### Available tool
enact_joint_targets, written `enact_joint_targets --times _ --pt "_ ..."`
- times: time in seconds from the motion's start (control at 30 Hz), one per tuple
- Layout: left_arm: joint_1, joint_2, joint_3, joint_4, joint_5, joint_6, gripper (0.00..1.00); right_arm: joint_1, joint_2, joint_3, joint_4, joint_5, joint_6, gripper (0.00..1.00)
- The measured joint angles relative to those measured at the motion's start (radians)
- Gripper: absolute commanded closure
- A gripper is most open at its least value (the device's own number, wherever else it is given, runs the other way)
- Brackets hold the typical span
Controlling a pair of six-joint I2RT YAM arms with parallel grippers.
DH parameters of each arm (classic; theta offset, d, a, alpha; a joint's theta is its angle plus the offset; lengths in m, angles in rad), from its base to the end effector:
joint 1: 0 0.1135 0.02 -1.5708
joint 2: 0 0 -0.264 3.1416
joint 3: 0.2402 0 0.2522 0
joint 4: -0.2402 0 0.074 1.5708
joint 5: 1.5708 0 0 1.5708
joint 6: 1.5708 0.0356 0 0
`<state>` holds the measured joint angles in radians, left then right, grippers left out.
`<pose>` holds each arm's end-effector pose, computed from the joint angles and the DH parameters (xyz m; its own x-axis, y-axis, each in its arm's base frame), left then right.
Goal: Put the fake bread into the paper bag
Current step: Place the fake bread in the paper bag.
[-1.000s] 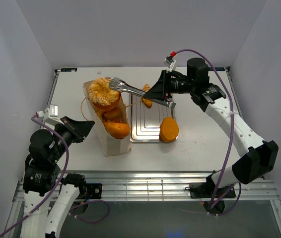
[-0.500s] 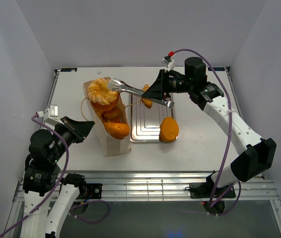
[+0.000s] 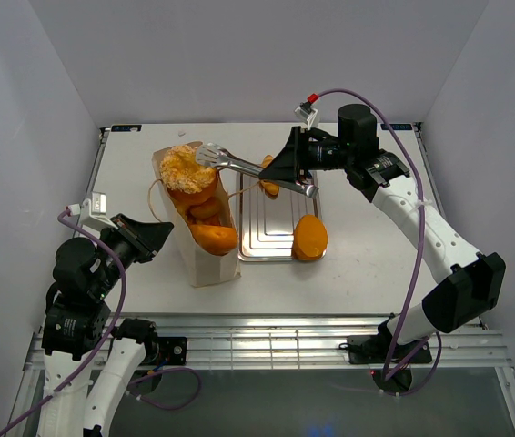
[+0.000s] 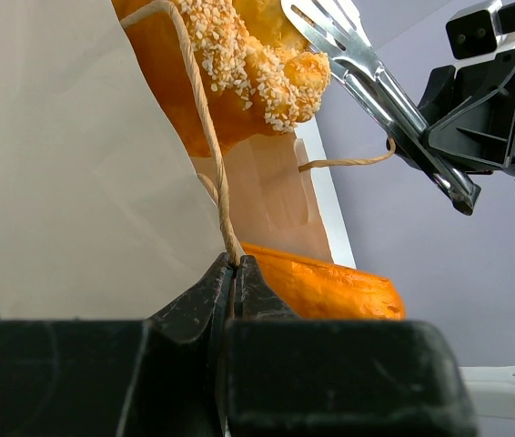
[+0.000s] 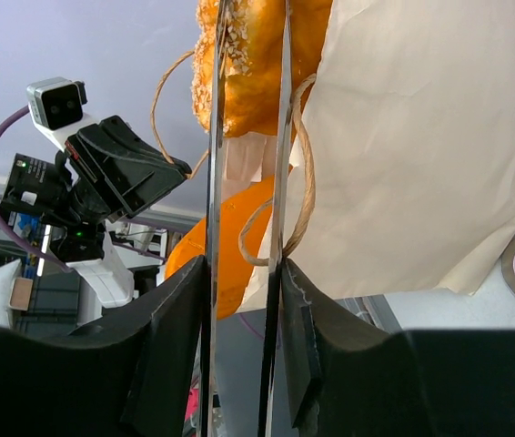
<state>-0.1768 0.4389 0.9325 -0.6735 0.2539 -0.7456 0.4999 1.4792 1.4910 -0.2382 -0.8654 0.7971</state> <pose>0.0723 -0.0220 0.3752 -0.4099 -0.5938 -0.6923 0.1843 0.6895 -0.7005 0.2807 0.1842 0.4175 -0.8257 0.0775 -0.5587 -0.5312 0.2261 0.8165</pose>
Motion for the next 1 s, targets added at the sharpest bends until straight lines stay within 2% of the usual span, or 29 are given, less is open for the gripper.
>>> enact_joint_targets --times 0.73,0.83,1.0 --pt "0.0 -0.002 0.0 0.0 -0.001 0.0 1.0 0.006 0.002 0.048 0.008 -0.005 0.006 0.57" --pt "0.0 -0.002 0.0 0.0 -0.001 0.0 1.0 0.005 0.027 0.13 0.01 -0.012 0.027 0.57" --pt "0.0 -0.002 0.0 -0.001 -0.002 0.0 1.0 -0.028 0.1 0.366 0.043 -0.031 0.062 0.57"
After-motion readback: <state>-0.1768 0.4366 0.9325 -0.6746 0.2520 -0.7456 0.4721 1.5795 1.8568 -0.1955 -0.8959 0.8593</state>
